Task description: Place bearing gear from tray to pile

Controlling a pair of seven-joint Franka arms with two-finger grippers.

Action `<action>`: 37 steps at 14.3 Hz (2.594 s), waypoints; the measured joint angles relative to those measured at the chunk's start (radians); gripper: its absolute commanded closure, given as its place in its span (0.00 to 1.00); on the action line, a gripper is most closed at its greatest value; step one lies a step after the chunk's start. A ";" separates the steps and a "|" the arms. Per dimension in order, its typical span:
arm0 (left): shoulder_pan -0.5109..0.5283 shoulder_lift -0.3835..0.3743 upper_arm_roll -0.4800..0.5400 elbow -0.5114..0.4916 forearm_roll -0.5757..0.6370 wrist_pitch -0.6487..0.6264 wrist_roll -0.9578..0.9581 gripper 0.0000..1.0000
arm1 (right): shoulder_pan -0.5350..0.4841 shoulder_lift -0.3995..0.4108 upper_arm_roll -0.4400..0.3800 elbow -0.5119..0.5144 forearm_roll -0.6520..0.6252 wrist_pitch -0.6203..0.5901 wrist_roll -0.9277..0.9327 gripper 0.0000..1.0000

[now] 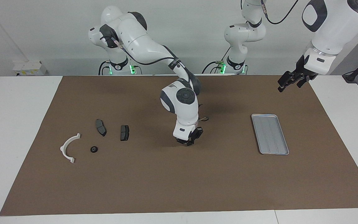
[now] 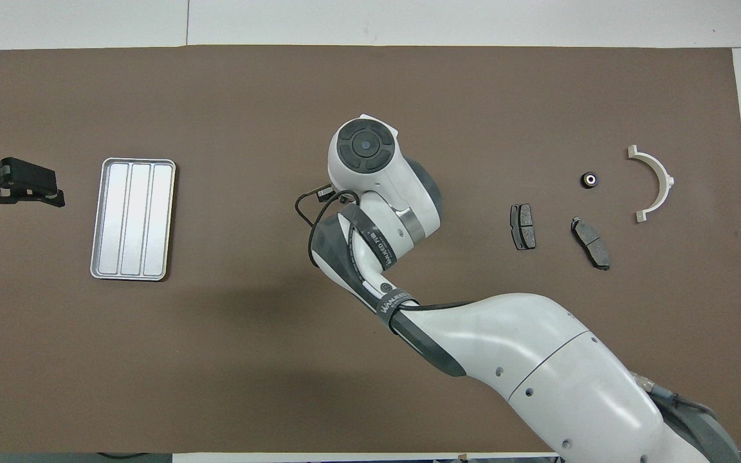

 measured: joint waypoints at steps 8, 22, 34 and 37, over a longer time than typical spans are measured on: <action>0.000 0.000 0.000 0.000 0.000 0.000 0.000 0.00 | -0.331 -0.098 0.068 -0.002 0.064 -0.128 -0.224 1.00; 0.000 0.000 0.000 0.000 0.000 0.000 0.000 0.00 | -0.519 -0.188 0.073 -0.305 0.066 -0.093 -0.404 1.00; 0.000 0.000 0.000 0.000 0.000 0.000 0.000 0.00 | -0.530 -0.238 0.077 -0.478 0.065 0.053 -0.450 0.89; 0.000 0.000 0.000 0.000 0.000 0.000 0.000 0.00 | -0.531 -0.238 0.076 -0.480 0.065 0.053 -0.452 0.22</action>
